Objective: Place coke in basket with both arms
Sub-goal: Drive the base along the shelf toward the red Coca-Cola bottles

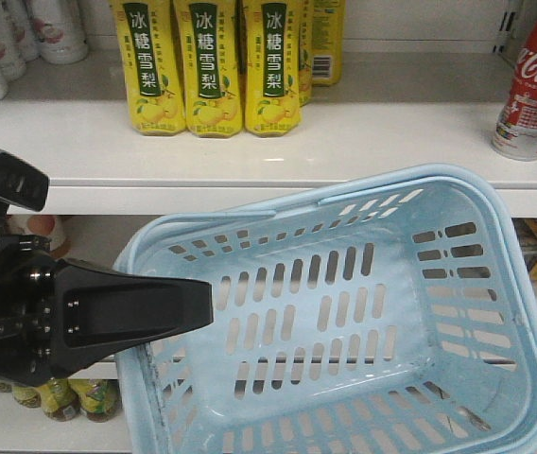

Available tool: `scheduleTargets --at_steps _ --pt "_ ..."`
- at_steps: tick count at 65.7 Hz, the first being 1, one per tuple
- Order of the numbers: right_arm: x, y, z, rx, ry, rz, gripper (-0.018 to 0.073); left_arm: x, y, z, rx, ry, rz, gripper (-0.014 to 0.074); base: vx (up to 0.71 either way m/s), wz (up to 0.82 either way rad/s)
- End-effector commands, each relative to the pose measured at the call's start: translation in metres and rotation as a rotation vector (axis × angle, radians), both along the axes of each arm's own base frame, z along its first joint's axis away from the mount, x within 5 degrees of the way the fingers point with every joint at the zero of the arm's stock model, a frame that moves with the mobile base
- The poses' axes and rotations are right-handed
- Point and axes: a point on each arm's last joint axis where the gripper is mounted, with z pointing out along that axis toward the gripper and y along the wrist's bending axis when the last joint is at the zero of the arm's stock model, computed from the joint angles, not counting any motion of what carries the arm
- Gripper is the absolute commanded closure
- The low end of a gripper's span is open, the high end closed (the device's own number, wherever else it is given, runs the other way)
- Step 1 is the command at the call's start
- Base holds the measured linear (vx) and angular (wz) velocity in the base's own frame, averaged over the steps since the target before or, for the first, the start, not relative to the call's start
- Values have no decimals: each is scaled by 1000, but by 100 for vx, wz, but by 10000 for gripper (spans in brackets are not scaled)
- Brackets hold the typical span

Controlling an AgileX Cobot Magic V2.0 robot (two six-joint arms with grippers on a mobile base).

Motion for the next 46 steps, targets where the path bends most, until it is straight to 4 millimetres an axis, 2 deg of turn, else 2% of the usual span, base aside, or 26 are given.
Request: scheduleTargets --at_steps 1,46 --pt "-1 0 5 -8 -78 -3 564 -18 1 25 -171 -49 -157 603 6 21" --pt "-1 0 5 -8 -78 -3 564 -18 1 25 -171 -49 -157 603 3 12"
